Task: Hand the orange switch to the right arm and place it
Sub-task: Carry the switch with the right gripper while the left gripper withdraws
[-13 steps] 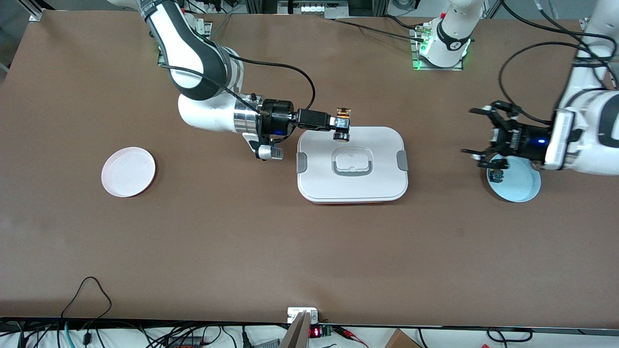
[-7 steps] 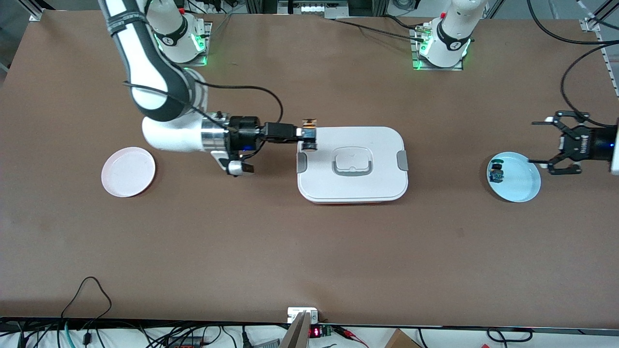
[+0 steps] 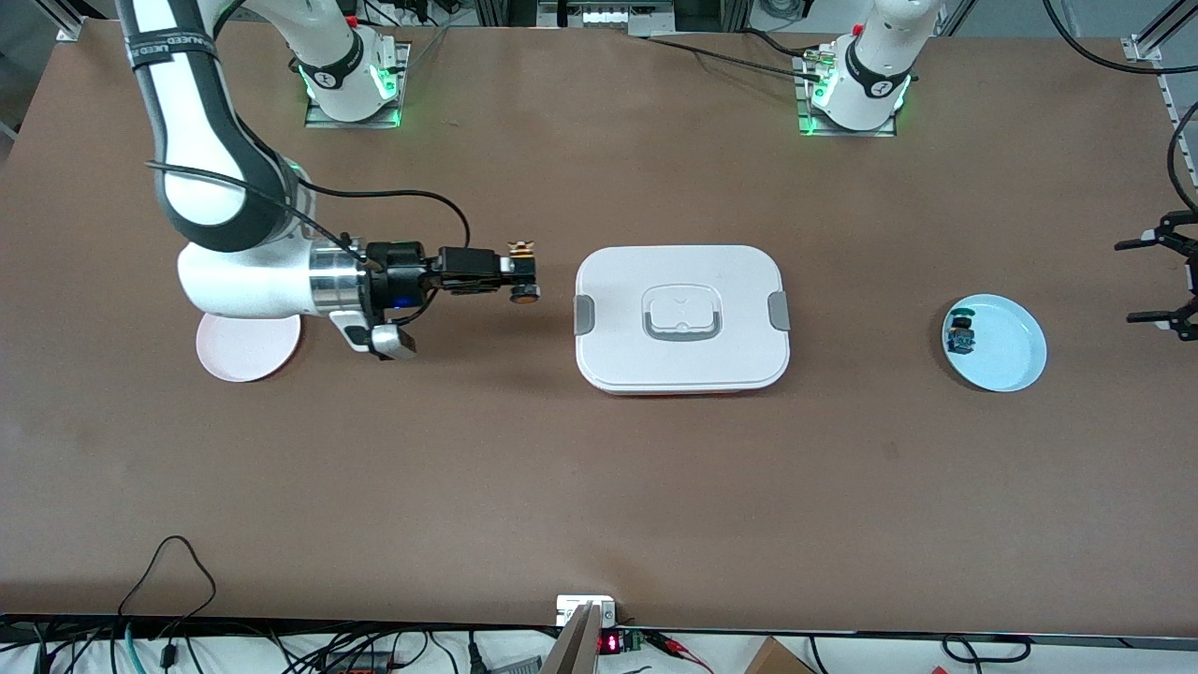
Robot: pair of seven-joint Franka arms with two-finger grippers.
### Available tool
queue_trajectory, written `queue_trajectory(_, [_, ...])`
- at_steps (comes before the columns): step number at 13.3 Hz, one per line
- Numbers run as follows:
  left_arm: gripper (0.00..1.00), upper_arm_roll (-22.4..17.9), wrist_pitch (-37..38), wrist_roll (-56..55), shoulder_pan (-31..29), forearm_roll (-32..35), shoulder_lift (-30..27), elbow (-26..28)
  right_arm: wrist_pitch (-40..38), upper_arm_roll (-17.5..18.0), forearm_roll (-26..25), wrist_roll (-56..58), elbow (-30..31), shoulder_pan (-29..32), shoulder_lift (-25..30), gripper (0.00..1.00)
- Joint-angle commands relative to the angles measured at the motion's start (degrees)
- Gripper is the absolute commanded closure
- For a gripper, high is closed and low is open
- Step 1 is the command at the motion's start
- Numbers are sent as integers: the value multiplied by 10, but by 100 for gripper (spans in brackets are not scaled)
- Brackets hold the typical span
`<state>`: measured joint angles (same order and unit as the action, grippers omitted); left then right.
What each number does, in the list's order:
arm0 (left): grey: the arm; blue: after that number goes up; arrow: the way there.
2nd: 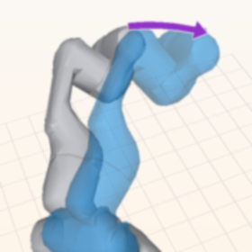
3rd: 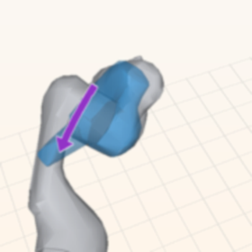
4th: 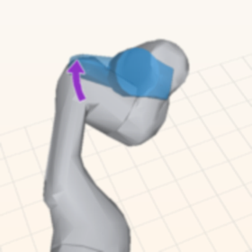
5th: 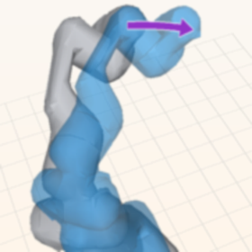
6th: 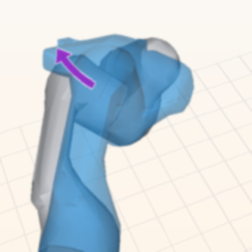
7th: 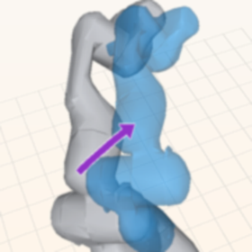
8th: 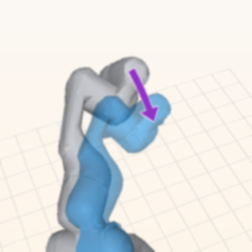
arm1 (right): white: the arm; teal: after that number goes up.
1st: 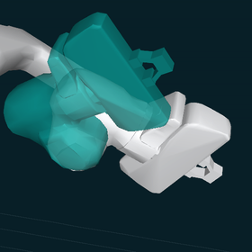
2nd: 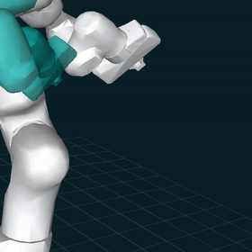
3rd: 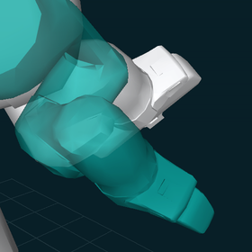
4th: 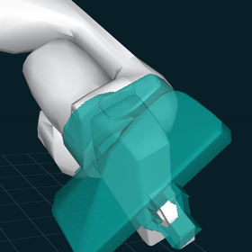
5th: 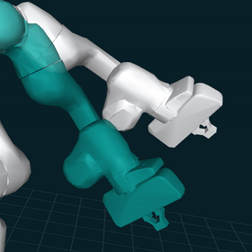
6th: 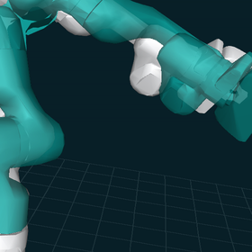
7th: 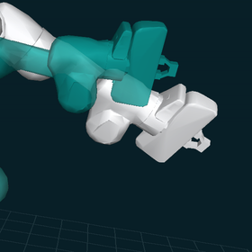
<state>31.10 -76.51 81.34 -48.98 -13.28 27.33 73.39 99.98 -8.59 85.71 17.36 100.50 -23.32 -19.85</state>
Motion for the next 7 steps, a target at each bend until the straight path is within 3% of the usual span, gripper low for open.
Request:
queue_trajectory(1, [0,2,1,-51,48,75,-32,-50,-65,0,-92,3,10,48,23,97])
queue_trajectory(7, [0,4,7,-199,132,120,-109,-55,-140,-10,-293,52,10,111,27,97])
